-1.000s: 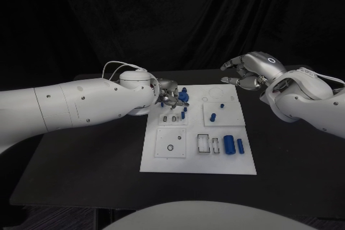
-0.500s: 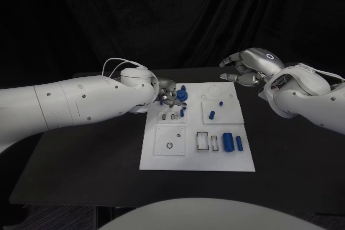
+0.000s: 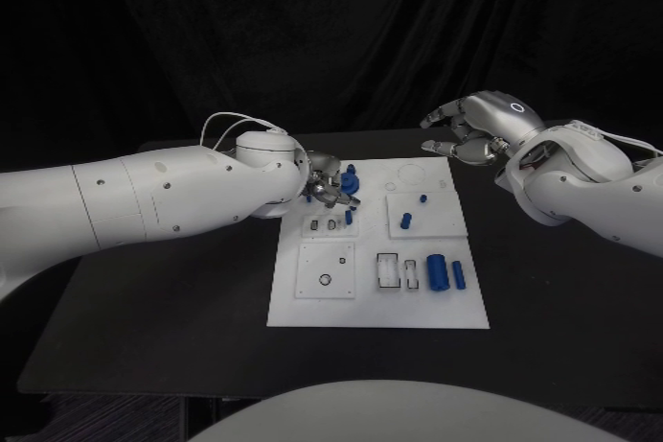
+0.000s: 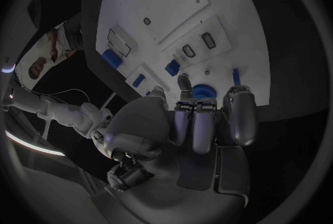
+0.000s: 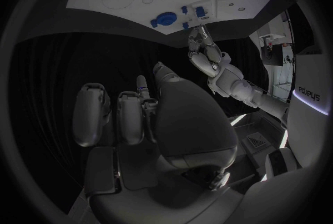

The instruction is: Assemble the parts on the task board

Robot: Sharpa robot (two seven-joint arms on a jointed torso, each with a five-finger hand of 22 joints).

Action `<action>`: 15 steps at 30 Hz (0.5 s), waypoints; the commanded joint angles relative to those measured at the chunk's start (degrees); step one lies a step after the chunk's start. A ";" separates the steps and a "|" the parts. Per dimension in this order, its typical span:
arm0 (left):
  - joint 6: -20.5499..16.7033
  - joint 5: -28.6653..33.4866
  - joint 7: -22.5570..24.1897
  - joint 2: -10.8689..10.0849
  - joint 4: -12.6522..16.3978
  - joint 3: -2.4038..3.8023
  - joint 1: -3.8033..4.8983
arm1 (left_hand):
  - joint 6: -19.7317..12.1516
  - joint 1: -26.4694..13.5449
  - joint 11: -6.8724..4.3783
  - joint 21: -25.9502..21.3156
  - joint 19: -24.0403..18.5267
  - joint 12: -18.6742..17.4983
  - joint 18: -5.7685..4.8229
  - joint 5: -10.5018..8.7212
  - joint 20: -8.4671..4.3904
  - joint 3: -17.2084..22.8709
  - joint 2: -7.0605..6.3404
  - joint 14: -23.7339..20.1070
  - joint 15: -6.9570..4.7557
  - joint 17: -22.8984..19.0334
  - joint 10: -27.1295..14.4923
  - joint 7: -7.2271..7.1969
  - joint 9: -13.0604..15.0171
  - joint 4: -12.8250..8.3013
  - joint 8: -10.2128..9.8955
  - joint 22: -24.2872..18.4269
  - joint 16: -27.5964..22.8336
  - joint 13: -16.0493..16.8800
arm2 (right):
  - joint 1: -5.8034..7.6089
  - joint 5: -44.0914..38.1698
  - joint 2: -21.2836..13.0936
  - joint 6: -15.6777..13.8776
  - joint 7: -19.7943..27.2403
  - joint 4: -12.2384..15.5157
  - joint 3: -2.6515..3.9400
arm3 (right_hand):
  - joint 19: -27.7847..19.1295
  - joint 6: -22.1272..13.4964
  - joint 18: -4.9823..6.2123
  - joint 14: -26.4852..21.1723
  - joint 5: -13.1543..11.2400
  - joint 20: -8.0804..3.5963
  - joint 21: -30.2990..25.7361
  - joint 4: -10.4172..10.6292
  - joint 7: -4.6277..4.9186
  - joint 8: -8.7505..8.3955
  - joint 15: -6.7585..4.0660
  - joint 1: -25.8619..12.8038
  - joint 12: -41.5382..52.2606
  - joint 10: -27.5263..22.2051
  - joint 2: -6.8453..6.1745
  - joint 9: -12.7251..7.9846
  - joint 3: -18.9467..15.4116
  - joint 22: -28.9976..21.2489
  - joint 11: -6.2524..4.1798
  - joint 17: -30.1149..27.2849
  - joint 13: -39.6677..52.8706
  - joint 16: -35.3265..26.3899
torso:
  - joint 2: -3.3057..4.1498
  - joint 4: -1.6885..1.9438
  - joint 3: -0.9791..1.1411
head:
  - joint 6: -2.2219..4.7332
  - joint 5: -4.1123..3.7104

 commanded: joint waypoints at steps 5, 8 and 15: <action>-0.29 -0.06 0.46 0.75 -0.46 0.05 -0.66 | -0.11 0.87 -0.30 0.19 0.48 0.19 -0.56 0.17 -0.05 0.57 0.50 6.05 -0.35 15.08 6.05 -0.29 0.20 -0.48 -1.41 0.46 0.15 15.07 | -0.13 -0.14 0.12 0.24 -1.09 -0.05 0.04 | 1.17 0.43 0.02 3.28 0.36 0.07 -0.05 -0.24 0.15 0.34 0.16 0.18 -0.11 2.44 0.17 -0.08 -0.11 10.94 0.58 3.62 10.38 -0.06 | 0.05 0.23 -0.06 | 0.01 0.02; -0.17 -0.06 0.58 0.99 -0.72 0.05 -0.92 | -0.07 0.96 -0.30 0.29 0.61 0.19 -0.61 0.14 -0.06 0.84 0.65 6.05 -0.36 15.08 6.05 -0.26 0.25 -0.56 -1.89 0.70 0.15 15.07 | -0.13 -0.14 0.16 0.30 -1.14 -0.08 0.04 | 1.16 0.47 0.03 3.27 0.36 0.08 -0.08 -0.23 0.17 0.35 0.17 0.16 -0.16 2.38 0.16 -0.09 -0.12 10.93 0.59 3.58 10.30 -0.10 | 0.05 0.18 -0.06 | 0.01 0.10; 0.26 -0.05 0.94 1.54 -1.63 0.05 -1.61 | -0.04 1.25 -0.28 0.33 0.69 0.19 -0.63 0.28 -0.08 1.35 0.79 6.05 -0.37 15.08 6.05 -0.20 0.38 -0.85 -2.74 0.89 0.15 15.07 | -0.18 -0.14 0.22 0.58 -1.26 -0.14 0.04 | 1.16 0.47 0.03 3.27 0.36 0.08 -0.08 -0.23 0.17 0.35 0.17 0.16 -0.16 2.38 0.16 -0.09 -0.12 10.93 0.59 3.58 10.30 -0.10 | -0.05 0.05 0.03 | 0.01 0.04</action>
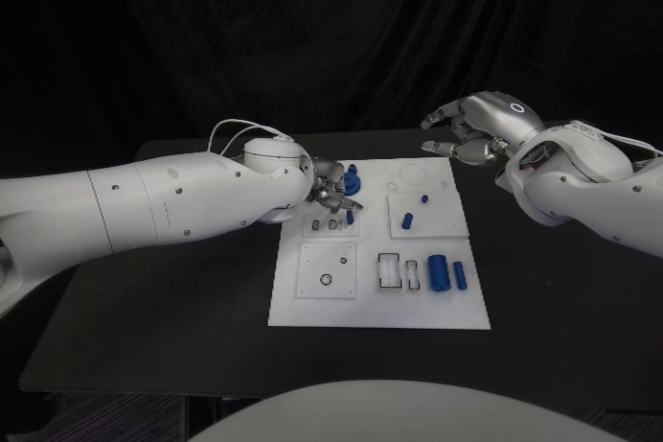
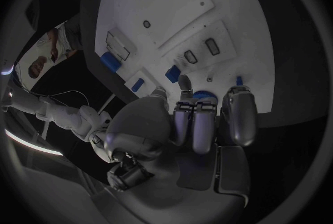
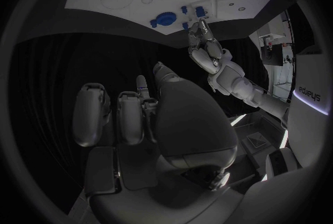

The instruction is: Assemble the parts on the task board

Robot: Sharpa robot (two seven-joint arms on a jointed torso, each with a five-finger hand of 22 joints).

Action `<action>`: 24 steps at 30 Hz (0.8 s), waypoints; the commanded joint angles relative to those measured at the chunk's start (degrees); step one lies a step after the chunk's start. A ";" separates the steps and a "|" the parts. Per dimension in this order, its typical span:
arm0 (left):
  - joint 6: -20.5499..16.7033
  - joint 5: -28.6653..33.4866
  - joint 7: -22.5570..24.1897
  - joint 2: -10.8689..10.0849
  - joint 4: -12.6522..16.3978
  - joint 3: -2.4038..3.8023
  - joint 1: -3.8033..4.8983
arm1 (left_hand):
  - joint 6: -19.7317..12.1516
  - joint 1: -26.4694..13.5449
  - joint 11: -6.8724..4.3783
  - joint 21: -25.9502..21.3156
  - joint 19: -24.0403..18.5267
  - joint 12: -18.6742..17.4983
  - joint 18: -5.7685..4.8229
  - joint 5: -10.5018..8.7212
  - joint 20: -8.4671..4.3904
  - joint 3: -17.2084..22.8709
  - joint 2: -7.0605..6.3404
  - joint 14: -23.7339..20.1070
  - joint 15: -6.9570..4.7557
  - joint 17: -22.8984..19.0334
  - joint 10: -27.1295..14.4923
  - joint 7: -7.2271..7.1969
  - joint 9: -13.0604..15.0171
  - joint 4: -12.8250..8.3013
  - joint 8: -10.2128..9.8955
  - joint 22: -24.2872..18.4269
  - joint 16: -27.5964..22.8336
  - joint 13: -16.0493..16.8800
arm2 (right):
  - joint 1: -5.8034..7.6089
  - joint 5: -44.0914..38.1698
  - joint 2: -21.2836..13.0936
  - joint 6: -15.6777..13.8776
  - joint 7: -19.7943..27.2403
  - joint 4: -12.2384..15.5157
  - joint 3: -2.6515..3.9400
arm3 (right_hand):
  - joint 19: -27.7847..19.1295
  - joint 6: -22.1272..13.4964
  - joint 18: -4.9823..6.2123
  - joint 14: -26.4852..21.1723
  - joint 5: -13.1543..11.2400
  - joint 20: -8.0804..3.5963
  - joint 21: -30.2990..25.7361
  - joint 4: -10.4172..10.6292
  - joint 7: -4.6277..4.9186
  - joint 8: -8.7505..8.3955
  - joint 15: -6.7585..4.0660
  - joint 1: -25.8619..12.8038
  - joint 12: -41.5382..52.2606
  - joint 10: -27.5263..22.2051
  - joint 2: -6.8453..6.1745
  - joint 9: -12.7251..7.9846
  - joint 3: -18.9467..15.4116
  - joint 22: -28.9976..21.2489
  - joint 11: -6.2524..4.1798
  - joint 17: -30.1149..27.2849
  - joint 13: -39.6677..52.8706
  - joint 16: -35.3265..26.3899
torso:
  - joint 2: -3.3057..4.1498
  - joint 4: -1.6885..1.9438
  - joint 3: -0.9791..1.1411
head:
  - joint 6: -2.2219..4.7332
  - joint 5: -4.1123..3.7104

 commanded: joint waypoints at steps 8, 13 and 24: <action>0.95 0.01 1.32 0.66 -1.05 0.05 -0.61 | 0.03 0.63 -0.28 0.39 0.36 0.19 -0.68 0.44 -0.08 0.80 0.12 6.05 -0.37 15.09 6.06 -0.18 0.24 -0.14 -0.89 0.24 0.15 15.07 | -0.17 -0.14 0.00 0.61 -1.20 0.01 0.04 | 1.14 0.36 0.04 3.24 0.39 0.09 -0.16 -0.19 0.01 0.36 0.19 0.09 -0.18 2.57 0.12 -0.11 -0.18 10.87 0.42 3.50 10.28 -0.18 | -0.09 -0.01 0.09 | 0.02 -0.16; 1.08 0.01 1.64 0.90 -1.31 0.05 -0.90 | 0.04 0.81 -0.25 0.32 0.29 0.19 -0.65 0.65 -0.07 1.13 0.15 6.05 -0.36 15.09 6.06 -0.15 0.36 -0.36 -1.36 0.18 0.15 15.07 | -0.17 -0.14 0.06 0.77 -1.30 -0.03 0.04 | 1.14 0.36 0.04 3.24 0.39 0.09 -0.16 -0.19 0.01 0.36 0.19 0.09 -0.18 2.57 0.12 -0.11 -0.18 10.87 0.42 3.50 10.28 -0.18 | -0.08 -0.04 0.09 | 0.02 -0.20; 0.92 0.01 2.75 1.48 -1.76 0.06 -1.56 | 0.10 0.87 -0.25 0.29 0.26 0.19 -0.64 0.72 -0.07 1.25 0.17 6.05 -0.35 15.09 6.06 -0.13 0.44 -0.44 -1.49 0.14 0.15 15.07 | -0.18 -0.14 0.14 1.11 -1.55 -0.11 0.04 | 1.12 0.45 0.05 3.23 0.42 0.11 -0.22 -0.14 0.05 0.36 0.22 0.00 -0.23 2.53 0.10 -0.14 -0.23 10.85 0.45 3.45 10.22 -0.23 | -0.14 0.06 0.19 | 0.02 -0.33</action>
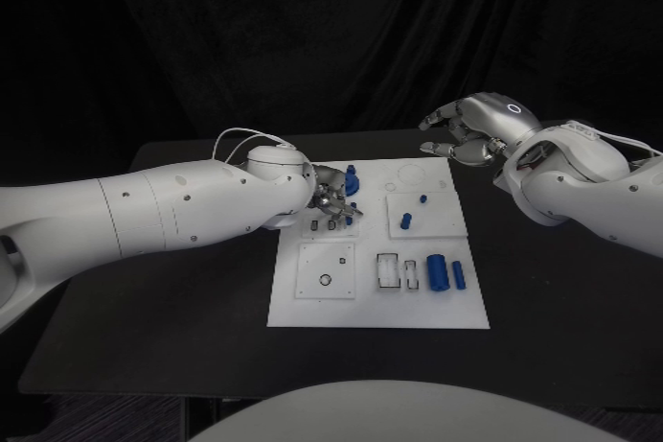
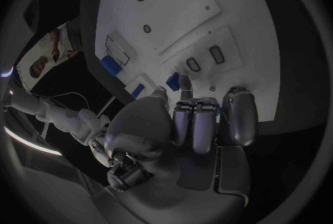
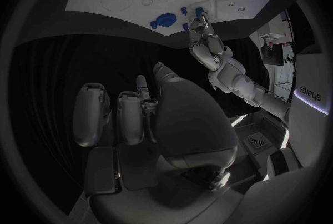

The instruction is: Assemble the parts on the task board

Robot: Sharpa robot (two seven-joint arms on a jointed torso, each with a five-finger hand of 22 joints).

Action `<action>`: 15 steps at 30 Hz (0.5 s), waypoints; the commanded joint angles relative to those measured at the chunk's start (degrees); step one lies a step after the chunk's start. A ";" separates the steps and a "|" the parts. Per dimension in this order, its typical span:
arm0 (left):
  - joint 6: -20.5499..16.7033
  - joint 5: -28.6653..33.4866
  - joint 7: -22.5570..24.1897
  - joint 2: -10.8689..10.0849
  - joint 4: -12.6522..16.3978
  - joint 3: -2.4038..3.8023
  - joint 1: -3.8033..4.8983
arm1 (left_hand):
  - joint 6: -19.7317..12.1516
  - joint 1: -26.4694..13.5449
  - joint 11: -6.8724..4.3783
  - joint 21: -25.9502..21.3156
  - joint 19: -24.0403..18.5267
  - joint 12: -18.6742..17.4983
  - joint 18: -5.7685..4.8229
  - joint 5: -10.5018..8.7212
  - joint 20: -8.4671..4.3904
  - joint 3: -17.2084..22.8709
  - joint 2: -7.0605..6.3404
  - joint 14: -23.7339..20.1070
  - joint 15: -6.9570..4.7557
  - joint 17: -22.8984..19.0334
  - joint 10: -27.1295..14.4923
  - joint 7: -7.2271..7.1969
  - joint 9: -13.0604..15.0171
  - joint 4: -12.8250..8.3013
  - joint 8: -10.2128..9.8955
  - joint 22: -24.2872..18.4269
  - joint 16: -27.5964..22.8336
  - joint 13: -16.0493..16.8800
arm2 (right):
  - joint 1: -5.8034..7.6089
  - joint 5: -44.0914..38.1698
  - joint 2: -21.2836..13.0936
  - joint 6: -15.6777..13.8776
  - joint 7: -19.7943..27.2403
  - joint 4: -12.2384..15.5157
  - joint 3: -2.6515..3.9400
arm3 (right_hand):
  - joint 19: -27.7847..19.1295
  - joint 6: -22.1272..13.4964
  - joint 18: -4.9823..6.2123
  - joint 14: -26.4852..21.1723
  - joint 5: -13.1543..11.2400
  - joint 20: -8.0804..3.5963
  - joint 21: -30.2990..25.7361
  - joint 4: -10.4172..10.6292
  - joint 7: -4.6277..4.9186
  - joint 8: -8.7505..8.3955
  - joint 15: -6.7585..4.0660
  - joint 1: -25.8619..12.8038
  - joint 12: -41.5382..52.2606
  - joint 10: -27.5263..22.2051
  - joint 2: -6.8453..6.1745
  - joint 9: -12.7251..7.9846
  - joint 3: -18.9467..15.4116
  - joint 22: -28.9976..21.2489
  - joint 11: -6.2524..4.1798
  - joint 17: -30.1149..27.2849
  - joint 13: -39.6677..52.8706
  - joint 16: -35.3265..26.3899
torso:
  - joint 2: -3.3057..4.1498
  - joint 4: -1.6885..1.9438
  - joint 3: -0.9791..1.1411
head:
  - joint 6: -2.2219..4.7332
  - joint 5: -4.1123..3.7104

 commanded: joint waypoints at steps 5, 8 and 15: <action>0.73 0.04 1.78 0.90 -0.93 0.06 -0.30 | 0.13 0.70 -0.24 0.23 0.20 0.19 -0.62 0.32 -0.07 0.57 -0.05 6.05 -0.35 15.10 6.06 -0.12 0.18 -0.02 -0.43 -0.16 0.15 15.06 | -0.16 -0.15 0.21 0.64 -1.09 -0.14 0.04 | 1.10 0.48 0.07 3.22 0.18 0.12 -0.30 -0.14 0.06 0.36 0.23 -0.01 -0.27 2.32 0.09 -0.09 -0.24 10.85 0.31 3.41 10.16 -0.27 | -0.03 0.06 0.01 | -0.01 -0.22; 0.92 0.04 1.67 1.14 -1.42 0.06 -0.39 | 0.17 0.78 -0.24 0.23 0.21 0.19 -0.63 0.41 -0.06 0.69 -0.04 6.05 -0.34 15.10 6.06 -0.11 0.26 -0.12 -0.54 -0.12 0.15 15.06 | -0.21 -0.15 0.30 0.75 -1.05 -0.14 0.04 | 1.10 0.48 0.07 3.22 0.18 0.12 -0.30 -0.14 0.06 0.36 0.23 -0.01 -0.27 2.32 0.09 -0.09 -0.24 10.85 0.31 3.41 10.16 -0.27 | -0.06 0.02 0.00 | -0.01 -0.16; 1.39 0.04 1.39 1.34 -1.91 0.06 -0.55 | 0.40 1.06 -0.20 0.07 0.06 0.19 -0.58 1.14 -0.02 1.32 -0.08 6.05 -0.30 15.10 6.06 -0.08 0.60 -0.57 -1.23 -0.25 0.15 15.06 | -0.26 -0.15 0.30 1.00 -1.13 -0.13 0.04 | 1.07 0.51 0.08 3.21 0.21 0.12 -0.38 -0.15 0.07 0.36 0.24 0.00 -0.29 2.31 0.08 -0.10 -0.25 10.82 0.32 3.36 10.13 -0.32 | -0.08 0.10 0.01 | -0.01 -0.38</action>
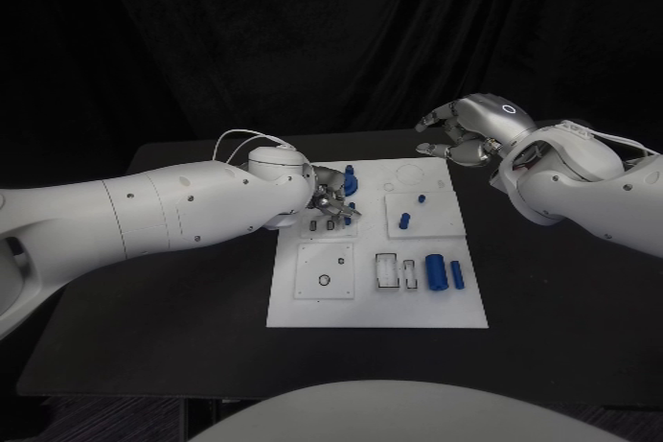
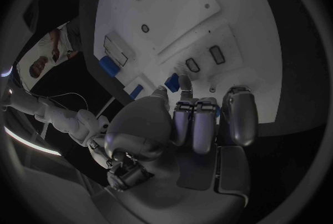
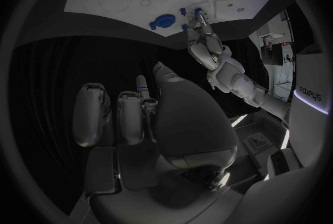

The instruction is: Assemble the parts on the task board

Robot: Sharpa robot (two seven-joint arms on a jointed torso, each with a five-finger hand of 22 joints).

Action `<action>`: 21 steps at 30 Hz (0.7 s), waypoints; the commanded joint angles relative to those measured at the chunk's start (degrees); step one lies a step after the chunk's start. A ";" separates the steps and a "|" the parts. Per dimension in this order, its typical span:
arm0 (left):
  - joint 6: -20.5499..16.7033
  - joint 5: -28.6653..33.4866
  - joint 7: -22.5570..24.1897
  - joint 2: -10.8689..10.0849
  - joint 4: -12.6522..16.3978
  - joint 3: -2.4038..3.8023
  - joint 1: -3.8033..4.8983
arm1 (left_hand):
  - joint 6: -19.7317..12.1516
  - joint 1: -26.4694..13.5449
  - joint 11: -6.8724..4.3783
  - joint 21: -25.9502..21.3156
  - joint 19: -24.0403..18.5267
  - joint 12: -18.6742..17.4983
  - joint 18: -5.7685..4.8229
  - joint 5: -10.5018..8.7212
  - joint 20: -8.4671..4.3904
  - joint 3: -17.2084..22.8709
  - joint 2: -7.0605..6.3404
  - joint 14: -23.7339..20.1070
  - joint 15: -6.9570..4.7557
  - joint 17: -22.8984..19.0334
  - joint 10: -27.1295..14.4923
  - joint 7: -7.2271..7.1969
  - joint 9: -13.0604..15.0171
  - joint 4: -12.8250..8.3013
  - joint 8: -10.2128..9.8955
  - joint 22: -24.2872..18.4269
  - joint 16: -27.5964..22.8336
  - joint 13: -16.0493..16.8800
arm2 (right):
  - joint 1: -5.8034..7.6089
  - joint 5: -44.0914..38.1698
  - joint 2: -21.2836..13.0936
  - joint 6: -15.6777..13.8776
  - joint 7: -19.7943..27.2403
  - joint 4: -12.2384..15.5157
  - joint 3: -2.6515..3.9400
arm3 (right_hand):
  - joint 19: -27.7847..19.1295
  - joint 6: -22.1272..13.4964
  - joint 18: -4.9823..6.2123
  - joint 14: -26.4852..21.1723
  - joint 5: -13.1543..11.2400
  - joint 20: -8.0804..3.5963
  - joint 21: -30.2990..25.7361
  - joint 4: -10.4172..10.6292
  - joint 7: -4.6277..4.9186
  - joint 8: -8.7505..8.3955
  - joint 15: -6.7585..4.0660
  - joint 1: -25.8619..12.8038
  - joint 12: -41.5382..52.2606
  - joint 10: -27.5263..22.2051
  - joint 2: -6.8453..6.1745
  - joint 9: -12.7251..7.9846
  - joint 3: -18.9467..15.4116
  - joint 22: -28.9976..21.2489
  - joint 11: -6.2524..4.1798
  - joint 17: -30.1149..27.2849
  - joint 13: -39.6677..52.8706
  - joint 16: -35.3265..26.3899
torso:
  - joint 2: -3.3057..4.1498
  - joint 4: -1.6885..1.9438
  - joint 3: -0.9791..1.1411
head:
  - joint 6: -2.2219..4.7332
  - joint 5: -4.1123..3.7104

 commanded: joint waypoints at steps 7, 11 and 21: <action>0.85 0.05 1.28 0.80 -0.55 0.05 -0.30 | 0.73 0.68 -0.16 -0.04 -0.01 0.19 -0.57 1.93 0.02 1.32 -0.14 6.05 -0.26 15.05 6.06 -0.04 0.52 -0.52 -1.60 -0.06 0.15 15.06 | -0.19 -0.15 0.06 0.94 -1.29 0.13 0.04 | 1.03 0.68 0.10 3.19 0.42 0.15 -0.50 -0.13 0.11 0.37 0.28 -0.02 -0.35 2.24 0.12 -0.09 -0.25 10.80 0.37 3.28 10.04 -0.39 | 0.00 0.01 0.03 | -0.01 0.10; 0.87 0.05 1.67 1.16 -0.86 0.05 -0.38 | 0.80 0.66 -0.15 -0.07 -0.03 0.19 -0.57 2.11 0.03 1.44 -0.11 6.05 -0.26 15.05 6.06 -0.04 0.58 -0.53 -1.74 -0.07 0.15 15.06 | -0.23 -0.15 0.13 1.33 -1.54 0.39 0.04 | 1.02 0.78 0.11 3.20 0.59 0.17 -0.54 -0.14 0.14 0.37 0.30 -0.02 -0.38 2.22 0.16 -0.12 -0.23 10.79 0.39 3.30 10.02 -0.38 | -0.01 0.00 0.04 | -0.01 0.04; 1.18 0.05 2.28 1.88 -1.71 0.05 -0.77 | 1.14 0.68 -0.15 -0.27 -0.22 0.19 -0.50 2.71 0.06 1.98 -0.11 6.05 -0.23 15.05 6.06 -0.05 0.83 -0.73 -2.24 -0.28 0.15 15.06 | -0.26 -0.15 0.18 2.54 -2.30 0.53 0.04 | 0.79 1.00 0.25 3.08 1.70 0.27 -1.24 -0.38 0.26 0.18 0.40 0.31 -0.58 2.02 0.24 -0.36 -0.06 10.60 0.50 2.87 9.75 -0.80 | 0.01 0.02 0.05 | -0.01 0.00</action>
